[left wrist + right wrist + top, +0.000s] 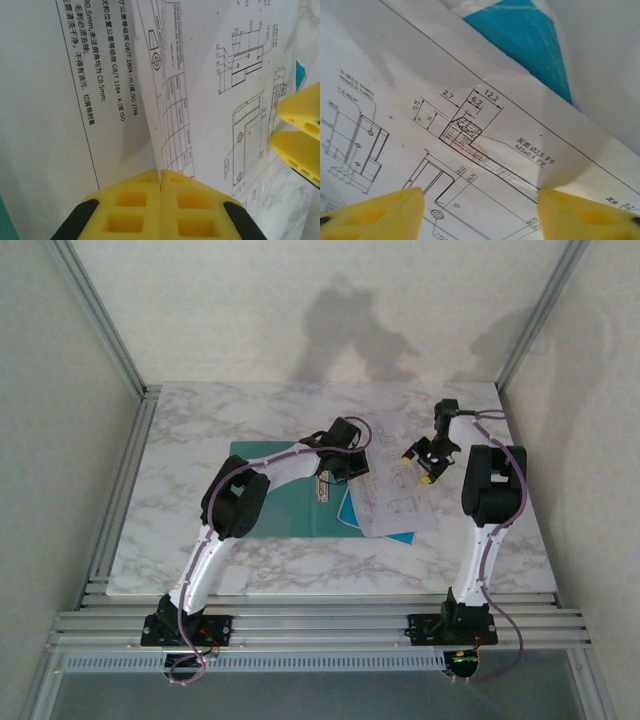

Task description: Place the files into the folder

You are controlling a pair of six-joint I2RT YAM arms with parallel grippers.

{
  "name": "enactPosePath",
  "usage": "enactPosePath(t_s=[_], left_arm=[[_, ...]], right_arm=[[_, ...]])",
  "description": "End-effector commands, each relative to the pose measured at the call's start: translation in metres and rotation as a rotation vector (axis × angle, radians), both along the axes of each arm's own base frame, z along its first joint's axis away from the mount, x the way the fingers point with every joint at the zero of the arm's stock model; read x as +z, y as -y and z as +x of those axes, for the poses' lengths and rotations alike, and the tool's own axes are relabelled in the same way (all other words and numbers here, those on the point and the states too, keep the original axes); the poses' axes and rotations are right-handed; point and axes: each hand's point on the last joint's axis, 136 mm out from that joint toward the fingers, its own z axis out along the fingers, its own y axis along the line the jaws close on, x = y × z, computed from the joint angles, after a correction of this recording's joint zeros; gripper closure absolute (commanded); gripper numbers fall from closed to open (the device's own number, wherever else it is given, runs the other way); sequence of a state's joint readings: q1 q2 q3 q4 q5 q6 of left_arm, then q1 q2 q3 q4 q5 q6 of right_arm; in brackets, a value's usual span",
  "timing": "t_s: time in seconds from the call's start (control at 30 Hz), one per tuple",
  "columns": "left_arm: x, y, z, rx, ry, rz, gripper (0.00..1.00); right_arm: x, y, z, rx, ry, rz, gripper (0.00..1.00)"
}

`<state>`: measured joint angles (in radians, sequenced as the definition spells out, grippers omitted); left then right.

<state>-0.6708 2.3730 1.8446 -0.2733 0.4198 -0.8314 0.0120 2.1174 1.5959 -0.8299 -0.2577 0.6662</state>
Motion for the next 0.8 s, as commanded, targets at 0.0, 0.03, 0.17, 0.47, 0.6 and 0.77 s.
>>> enactPosePath(t_s=[0.0, 0.03, 0.17, 0.47, 0.6, 0.77], left_arm=[[0.024, 0.001, 0.006, 0.001, 0.035, -0.005, 1.0], [0.028, -0.001, 0.006, 0.004, 0.038, -0.007, 1.0], [0.045, -0.009, 0.003, 0.002, 0.048, -0.008, 1.0], [0.058, -0.062, -0.03, -0.016, 0.054, 0.075, 1.0], [0.059, -0.091, -0.047, -0.02, 0.05, 0.109, 1.0], [0.049, -0.128, -0.069, -0.036, 0.03, 0.185, 1.0]], right_arm=[[0.038, 0.001, -0.002, 0.018, 0.06, -0.01, 0.31], [0.044, -0.001, -0.002, 0.021, 0.071, -0.006, 0.3], [0.069, -0.007, -0.012, 0.013, 0.113, 0.018, 0.28], [0.094, -0.043, -0.05, 0.11, 0.176, 0.052, 0.27], [0.093, -0.064, -0.059, 0.162, 0.192, 0.104, 0.27], [0.084, -0.088, -0.062, 0.22, 0.181, 0.127, 0.28]])
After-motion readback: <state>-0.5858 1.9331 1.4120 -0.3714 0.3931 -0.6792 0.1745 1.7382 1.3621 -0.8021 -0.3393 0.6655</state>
